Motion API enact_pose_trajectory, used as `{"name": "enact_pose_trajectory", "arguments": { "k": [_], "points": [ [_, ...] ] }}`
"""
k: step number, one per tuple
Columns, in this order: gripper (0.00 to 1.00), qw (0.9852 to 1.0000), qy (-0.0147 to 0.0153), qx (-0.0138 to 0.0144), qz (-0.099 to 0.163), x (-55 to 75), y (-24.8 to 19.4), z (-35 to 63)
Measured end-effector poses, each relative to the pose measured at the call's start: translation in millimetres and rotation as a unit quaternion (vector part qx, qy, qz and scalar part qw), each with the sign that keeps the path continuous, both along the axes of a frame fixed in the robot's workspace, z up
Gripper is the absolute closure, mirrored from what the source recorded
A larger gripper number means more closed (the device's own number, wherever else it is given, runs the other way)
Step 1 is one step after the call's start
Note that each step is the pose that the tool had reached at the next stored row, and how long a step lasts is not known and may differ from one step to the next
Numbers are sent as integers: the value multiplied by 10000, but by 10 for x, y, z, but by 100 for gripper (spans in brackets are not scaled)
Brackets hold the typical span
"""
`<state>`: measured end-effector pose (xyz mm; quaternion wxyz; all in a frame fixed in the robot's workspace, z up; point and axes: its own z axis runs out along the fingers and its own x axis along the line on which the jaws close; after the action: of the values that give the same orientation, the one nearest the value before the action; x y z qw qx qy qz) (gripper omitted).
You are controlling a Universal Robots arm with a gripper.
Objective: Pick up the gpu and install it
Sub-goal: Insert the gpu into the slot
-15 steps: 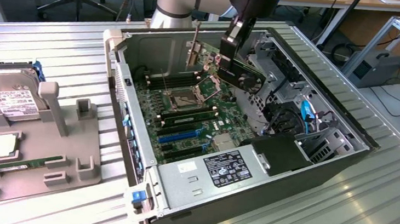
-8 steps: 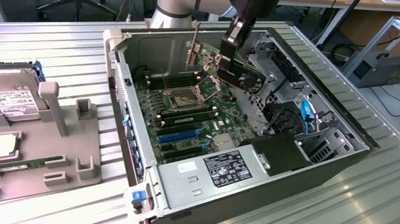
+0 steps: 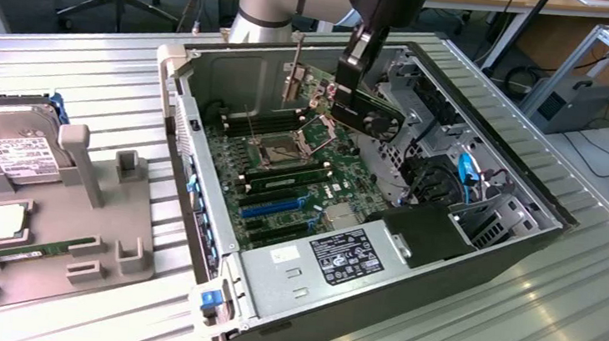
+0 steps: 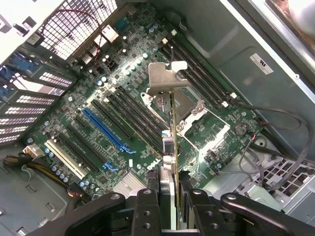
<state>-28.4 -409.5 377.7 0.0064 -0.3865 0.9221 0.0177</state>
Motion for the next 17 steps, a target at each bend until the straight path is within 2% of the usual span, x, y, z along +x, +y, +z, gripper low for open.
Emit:
{"name": "enact_pose_trajectory", "arguments": {
  "k": [17],
  "points": [
    [73,9998,0,0,219,0,0,0]
  ]
}}
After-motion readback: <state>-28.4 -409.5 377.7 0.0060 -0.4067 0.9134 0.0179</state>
